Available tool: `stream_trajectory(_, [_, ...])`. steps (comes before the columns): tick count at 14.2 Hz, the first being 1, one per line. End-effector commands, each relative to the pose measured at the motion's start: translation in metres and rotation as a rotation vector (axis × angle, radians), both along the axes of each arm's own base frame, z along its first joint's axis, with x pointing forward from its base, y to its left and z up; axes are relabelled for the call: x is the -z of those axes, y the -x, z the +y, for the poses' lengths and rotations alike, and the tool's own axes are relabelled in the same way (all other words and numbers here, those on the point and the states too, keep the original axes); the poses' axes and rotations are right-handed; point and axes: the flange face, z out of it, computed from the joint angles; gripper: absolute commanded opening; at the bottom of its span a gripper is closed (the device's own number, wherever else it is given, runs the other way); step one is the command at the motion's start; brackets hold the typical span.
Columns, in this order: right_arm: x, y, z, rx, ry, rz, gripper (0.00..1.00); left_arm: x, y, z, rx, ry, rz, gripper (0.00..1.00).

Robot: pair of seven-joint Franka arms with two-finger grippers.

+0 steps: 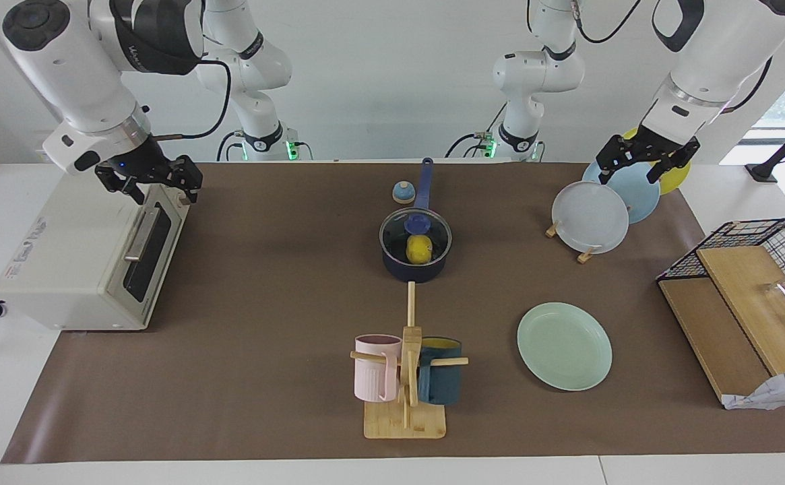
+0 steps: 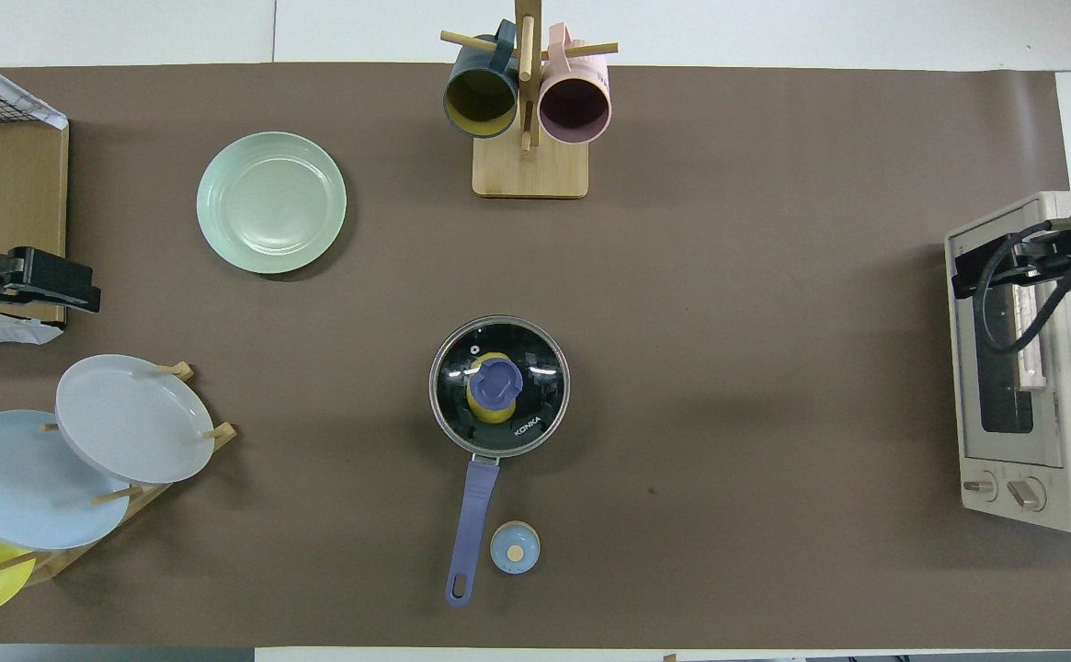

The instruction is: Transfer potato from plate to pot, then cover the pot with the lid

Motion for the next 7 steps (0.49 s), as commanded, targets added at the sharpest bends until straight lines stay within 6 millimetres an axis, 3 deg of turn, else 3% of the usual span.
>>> stream_trajectory(1, [-0.0049, 0.005, 0.0035, 0.009, -0.022, -0.003, 1.0, -0.0023, 0.0056, 0.0014, -0.012, 0.005, -0.001, 1.0])
stream_trajectory(7, [-0.0052, 0.002, -0.0038, 0.045, -0.024, -0.03, 1.0, -0.0023, 0.0056, 0.0006, -0.011, 0.005, -0.001, 1.0])
